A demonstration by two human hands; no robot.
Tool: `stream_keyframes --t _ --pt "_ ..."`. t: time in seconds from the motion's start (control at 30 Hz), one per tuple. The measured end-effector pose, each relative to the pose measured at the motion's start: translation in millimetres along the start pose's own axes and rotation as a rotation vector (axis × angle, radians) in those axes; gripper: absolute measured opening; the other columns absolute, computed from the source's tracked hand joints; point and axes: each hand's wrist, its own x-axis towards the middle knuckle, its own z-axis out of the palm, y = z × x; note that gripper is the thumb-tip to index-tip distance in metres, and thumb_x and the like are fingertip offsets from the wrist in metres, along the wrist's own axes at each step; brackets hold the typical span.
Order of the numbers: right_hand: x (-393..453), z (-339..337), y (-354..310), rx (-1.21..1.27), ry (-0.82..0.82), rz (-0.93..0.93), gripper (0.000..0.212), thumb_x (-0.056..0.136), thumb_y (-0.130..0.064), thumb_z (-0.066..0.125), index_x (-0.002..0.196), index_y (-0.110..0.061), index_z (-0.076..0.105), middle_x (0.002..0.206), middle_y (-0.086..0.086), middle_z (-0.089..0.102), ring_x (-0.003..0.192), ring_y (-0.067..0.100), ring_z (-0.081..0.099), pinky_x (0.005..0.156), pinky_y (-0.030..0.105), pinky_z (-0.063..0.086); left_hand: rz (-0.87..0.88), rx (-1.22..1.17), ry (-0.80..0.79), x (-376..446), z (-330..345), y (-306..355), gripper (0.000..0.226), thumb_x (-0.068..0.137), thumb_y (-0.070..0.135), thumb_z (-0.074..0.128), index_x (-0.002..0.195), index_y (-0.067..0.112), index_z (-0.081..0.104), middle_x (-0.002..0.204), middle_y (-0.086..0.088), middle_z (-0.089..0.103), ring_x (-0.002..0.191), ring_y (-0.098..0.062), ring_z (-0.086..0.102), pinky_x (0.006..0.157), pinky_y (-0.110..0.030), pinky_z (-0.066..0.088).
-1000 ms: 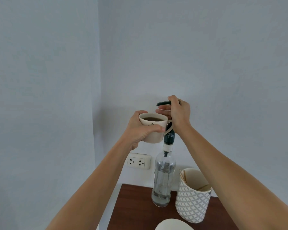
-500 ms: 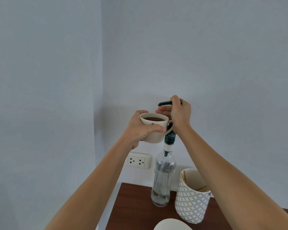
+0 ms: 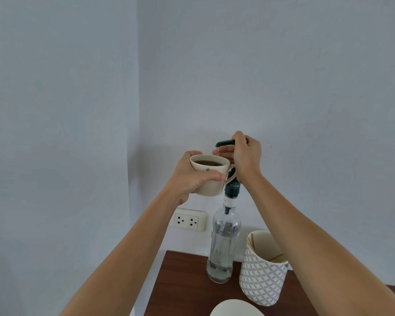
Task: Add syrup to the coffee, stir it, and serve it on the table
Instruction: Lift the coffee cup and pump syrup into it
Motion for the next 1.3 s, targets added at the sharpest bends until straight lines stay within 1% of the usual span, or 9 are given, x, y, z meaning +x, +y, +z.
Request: stream_keyframes --t 0.13,0.47,0.7,0.77,0.87,1.03,1.17,1.23,1.3 --pt "-0.5 0.4 0.2 0.003 0.001 -0.002 0.020 0.086 -0.014 0.048 0.071 -0.004 0.056 0.056 0.014 0.071 0.070 0.042 0.076 0.069 0.056 0.060 -0.005 -0.011 0.001 0.2 0.3 -0.8 0.093 0.043 0.020 0.088 0.128 0.021 0.049 0.104 0.004 0.065 0.085 -0.011 0.062 0.070 -0.032 0.054" --pt "1.4 -1.5 3.9 -0.021 -0.005 -0.013 0.022 0.084 -0.011 0.047 0.065 -0.003 0.055 0.058 0.018 0.071 0.066 0.039 0.076 0.068 0.054 0.061 -0.013 -0.025 -0.012 1.0 -0.6 -1.5 0.091 0.044 0.019 0.087 0.127 0.021 0.049 0.101 0.005 0.065 0.085 -0.012 0.062 0.069 -0.032 0.054" --pt "2.2 -3.0 6.2 -0.046 -0.017 -0.034 0.023 0.084 -0.006 0.045 0.061 -0.006 0.048 0.067 0.026 0.071 0.067 0.039 0.077 0.069 0.058 0.059 -0.015 -0.032 -0.013 1.3 -1.4 -3.1 0.092 0.043 0.019 0.088 0.127 0.021 0.049 0.104 0.003 0.065 0.087 -0.013 0.062 0.068 -0.033 0.054" --pt "1.5 -3.3 6.7 -0.055 -0.019 -0.039 0.021 0.084 -0.007 0.045 0.064 -0.004 0.051 0.069 0.025 0.072 0.067 0.037 0.077 0.070 0.058 0.060 -0.015 -0.028 -0.017 1.4 -1.3 -2.9 0.092 0.044 0.020 0.088 0.127 0.021 0.049 0.105 0.003 0.065 0.087 -0.013 0.062 0.068 -0.033 0.055" --pt "0.3 -5.5 7.2 -0.064 -0.021 -0.034 0.020 0.084 -0.014 0.048 0.070 -0.002 0.057 0.071 0.022 0.075 0.068 0.035 0.077 0.074 0.057 0.061 -0.025 -0.023 -0.023 0.9 -0.4 -4.1 0.091 0.044 0.020 0.088 0.127 0.021 0.050 0.108 0.002 0.065 0.087 -0.013 0.062 0.066 -0.032 0.054" --pt "2.9 -5.0 0.0 -0.003 -0.019 0.021 0.023 0.089 -0.030 0.057 0.083 -0.009 0.062 0.077 0.019 0.076 0.075 0.037 0.077 0.078 0.054 0.061 -0.035 -0.042 -0.025 2.2 -0.6 -1.4 0.091 0.046 0.017 0.089 0.127 0.022 0.049 0.106 0.003 0.065 0.088 -0.014 0.062 0.069 -0.034 0.055" --pt "-0.9 -8.3 -3.1 -0.035 0.008 0.003 0.041 0.090 -0.049 0.061 0.080 -0.009 0.062 0.080 0.017 0.078 0.076 0.030 0.078 0.074 0.040 0.063 -0.030 -0.036 -0.019 0.4 -0.6 1.8 0.092 0.045 0.017 0.090 0.128 0.022 0.049 0.107 0.003 0.065 0.089 -0.014 0.062 0.070 -0.035 0.054" --pt "-6.2 -13.4 -1.0 -0.036 0.022 -0.010 0.052 0.088 -0.058 0.060 0.088 -0.007 0.064 0.084 0.013 0.079 0.078 0.025 0.076 0.075 0.036 0.062 -0.024 -0.031 -0.006 -1.7 -1.0 1.6 0.093 0.043 0.019 0.089 0.126 0.022 0.050 0.110 0.002 0.065 0.091 -0.015 0.062 0.072 -0.036 0.055" --pt "-14.9 -19.7 2.4 -0.079 0.058 -0.041 0.053 0.089 -0.060 0.058 0.096 -0.008 0.064 0.088 0.004 0.077 0.080 0.020 0.071 0.077 0.034 0.058 -0.018 -0.021 0.004 -5.4 -2.0 0.9 0.098 0.036 0.021 0.091 0.125 0.023 0.050 0.112 0.001 0.065 0.094 -0.017 0.062 0.074 -0.038 0.056"
